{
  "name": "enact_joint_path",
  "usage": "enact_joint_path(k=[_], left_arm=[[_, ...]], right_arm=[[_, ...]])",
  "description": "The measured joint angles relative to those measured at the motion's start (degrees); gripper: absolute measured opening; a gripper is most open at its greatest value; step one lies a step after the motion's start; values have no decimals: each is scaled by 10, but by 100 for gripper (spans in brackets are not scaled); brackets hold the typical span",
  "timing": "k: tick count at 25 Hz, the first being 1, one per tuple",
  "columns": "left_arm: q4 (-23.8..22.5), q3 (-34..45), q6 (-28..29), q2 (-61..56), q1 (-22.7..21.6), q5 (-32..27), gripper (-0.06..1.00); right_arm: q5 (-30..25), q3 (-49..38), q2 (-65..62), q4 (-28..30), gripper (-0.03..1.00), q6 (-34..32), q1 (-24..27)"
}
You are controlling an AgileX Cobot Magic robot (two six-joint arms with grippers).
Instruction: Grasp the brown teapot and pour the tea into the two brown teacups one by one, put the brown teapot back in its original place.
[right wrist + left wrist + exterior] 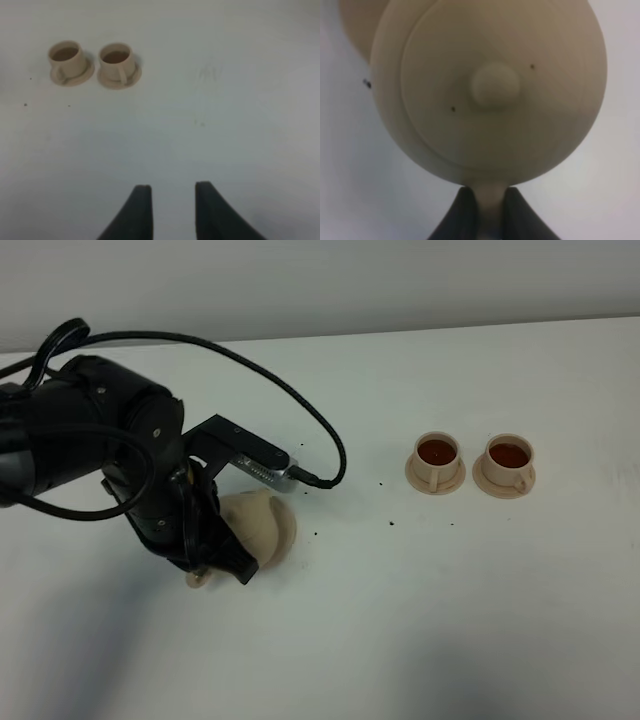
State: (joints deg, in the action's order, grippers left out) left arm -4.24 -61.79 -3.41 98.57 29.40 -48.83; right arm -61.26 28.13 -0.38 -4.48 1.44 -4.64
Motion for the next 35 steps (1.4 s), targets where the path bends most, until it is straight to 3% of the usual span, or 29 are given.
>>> enact_joint_path(k=[11, 23, 35], left_arm=[[-16, 23, 6, 12, -29, 108, 15], [-15, 23, 2, 52, -29, 144, 15], [-15, 23, 12, 57, -29, 141, 15]], right_arm=[[0, 0, 0, 0, 24, 0, 0], [0, 0, 0, 0, 24, 0, 0], [0, 0, 0, 0, 24, 0, 0]])
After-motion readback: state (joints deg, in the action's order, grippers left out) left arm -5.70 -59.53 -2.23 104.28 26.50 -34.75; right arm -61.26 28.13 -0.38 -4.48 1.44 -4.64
